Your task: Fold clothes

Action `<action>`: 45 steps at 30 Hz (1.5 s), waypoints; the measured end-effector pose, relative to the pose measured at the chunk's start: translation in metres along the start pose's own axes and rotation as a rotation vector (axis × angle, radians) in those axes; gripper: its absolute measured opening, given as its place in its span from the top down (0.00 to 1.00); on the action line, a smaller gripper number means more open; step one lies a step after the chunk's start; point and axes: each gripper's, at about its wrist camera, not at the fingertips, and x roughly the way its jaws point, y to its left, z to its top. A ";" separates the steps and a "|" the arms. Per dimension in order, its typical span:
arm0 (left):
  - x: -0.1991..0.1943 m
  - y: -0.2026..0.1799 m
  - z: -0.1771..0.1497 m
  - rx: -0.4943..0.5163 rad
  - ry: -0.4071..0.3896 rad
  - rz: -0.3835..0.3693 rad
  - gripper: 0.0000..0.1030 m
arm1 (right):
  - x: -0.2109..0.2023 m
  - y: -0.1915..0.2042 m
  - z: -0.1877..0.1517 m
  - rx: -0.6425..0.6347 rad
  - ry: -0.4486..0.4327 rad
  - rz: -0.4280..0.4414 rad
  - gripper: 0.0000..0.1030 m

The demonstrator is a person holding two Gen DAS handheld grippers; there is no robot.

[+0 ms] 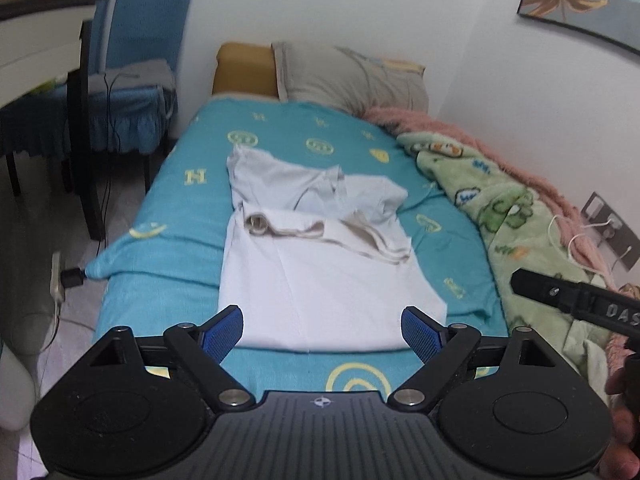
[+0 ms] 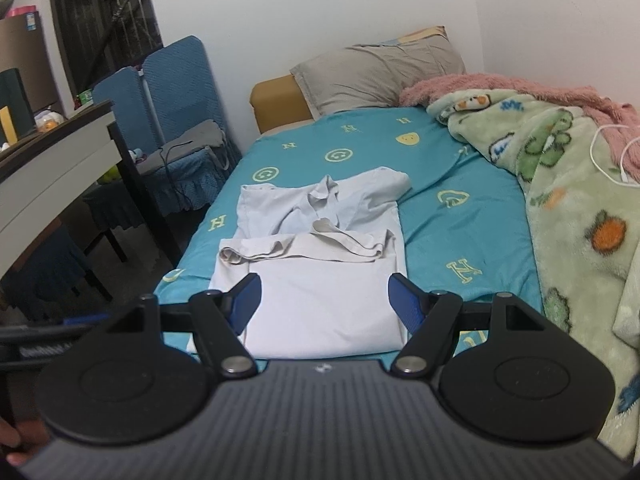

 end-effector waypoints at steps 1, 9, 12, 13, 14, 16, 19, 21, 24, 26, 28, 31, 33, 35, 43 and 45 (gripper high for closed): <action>0.006 0.001 0.000 -0.003 0.018 0.003 0.15 | 0.001 -0.001 -0.001 0.005 0.003 -0.002 0.30; 0.077 0.025 -0.001 -0.161 0.241 -0.011 0.15 | 0.012 -0.012 -0.001 0.061 0.045 -0.005 0.25; 0.107 0.042 -0.005 -0.275 0.330 -0.016 0.16 | 0.016 -0.015 -0.003 0.078 0.062 -0.002 0.20; 0.116 0.048 -0.006 -0.314 0.355 -0.022 0.16 | 0.017 -0.016 -0.003 0.080 0.069 0.000 0.20; 0.125 0.053 -0.008 -0.354 0.376 -0.029 0.17 | 0.018 -0.016 -0.003 0.084 0.075 0.003 0.20; 0.135 0.062 -0.012 -0.414 0.392 -0.042 0.18 | 0.022 -0.020 -0.004 0.110 0.086 -0.001 0.20; 0.148 0.073 -0.017 -0.488 0.398 -0.064 0.19 | 0.028 -0.026 -0.005 0.150 0.103 -0.007 0.20; 0.151 0.077 -0.018 -0.514 0.367 -0.087 0.19 | 0.031 -0.029 -0.005 0.176 0.114 -0.011 0.20; 0.154 0.087 -0.020 -0.580 0.321 -0.123 0.20 | 0.037 -0.035 -0.006 0.215 0.132 -0.017 0.20; 0.156 0.097 -0.023 -0.640 0.286 -0.144 0.23 | 0.043 -0.037 -0.007 0.231 0.149 -0.030 0.20; 0.156 0.102 -0.022 -0.669 0.252 -0.143 0.31 | 0.050 -0.038 -0.008 0.243 0.166 -0.048 0.20; 0.155 0.101 -0.023 -0.643 0.199 -0.102 0.44 | 0.059 -0.040 -0.010 0.258 0.191 -0.070 0.20; 0.154 0.095 -0.025 -0.620 0.172 -0.081 0.47 | 0.062 -0.040 -0.011 0.261 0.198 -0.081 0.20; 0.154 0.092 -0.024 -0.614 0.155 -0.068 0.47 | 0.064 -0.039 -0.011 0.255 0.200 -0.094 0.20; 0.149 0.097 -0.025 -0.596 0.103 -0.046 0.89 | 0.075 -0.041 -0.015 0.289 0.238 -0.084 0.20; 0.143 0.095 -0.022 -0.590 0.066 -0.071 0.91 | 0.081 -0.045 -0.018 0.357 0.273 -0.032 0.20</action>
